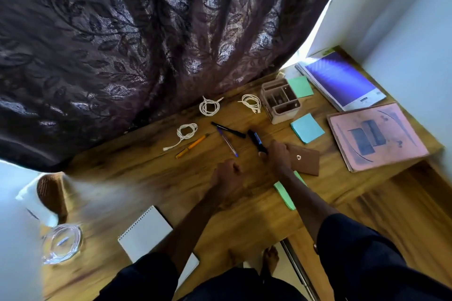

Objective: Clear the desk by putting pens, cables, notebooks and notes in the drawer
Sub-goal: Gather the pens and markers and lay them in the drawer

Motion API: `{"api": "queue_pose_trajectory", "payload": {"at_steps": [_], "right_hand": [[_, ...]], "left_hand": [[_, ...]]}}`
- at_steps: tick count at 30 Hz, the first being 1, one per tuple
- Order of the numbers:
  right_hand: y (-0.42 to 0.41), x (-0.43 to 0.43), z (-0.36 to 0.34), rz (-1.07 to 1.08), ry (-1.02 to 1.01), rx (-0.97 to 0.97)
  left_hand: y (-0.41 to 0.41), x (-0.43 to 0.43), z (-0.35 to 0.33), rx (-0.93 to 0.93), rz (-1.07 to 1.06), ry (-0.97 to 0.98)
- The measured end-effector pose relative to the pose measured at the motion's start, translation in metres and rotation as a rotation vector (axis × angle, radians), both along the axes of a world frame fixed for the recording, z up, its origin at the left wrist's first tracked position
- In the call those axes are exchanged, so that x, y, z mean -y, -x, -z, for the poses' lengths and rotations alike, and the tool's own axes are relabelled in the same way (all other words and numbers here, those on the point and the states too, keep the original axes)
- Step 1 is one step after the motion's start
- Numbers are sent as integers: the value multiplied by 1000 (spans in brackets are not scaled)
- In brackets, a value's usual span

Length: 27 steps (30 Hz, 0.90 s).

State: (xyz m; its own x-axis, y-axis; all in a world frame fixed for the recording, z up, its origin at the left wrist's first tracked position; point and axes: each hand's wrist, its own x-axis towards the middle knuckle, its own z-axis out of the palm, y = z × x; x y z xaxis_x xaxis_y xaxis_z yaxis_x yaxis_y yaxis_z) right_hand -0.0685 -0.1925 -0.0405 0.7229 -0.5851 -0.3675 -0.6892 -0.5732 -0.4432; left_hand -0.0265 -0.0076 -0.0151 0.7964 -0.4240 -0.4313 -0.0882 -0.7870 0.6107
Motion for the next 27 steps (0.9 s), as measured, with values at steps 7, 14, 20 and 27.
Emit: {"api": "queue_pose_trajectory", "payload": {"at_steps": [7, 14, 20, 27], "right_hand": [[14, -11, 8, 80, -166, -32], [71, -19, -27, 16, -256, 87], [157, -13, -33, 62, -313, 73], [260, -2, -42, 237, -400, 209]], "left_hand": [[4, 20, 3, -42, -67, 25], [9, 31, 7, -276, -228, 259], [66, 49, 1, -465, -127, 401], [148, 74, -8, -482, -72, 375]]}}
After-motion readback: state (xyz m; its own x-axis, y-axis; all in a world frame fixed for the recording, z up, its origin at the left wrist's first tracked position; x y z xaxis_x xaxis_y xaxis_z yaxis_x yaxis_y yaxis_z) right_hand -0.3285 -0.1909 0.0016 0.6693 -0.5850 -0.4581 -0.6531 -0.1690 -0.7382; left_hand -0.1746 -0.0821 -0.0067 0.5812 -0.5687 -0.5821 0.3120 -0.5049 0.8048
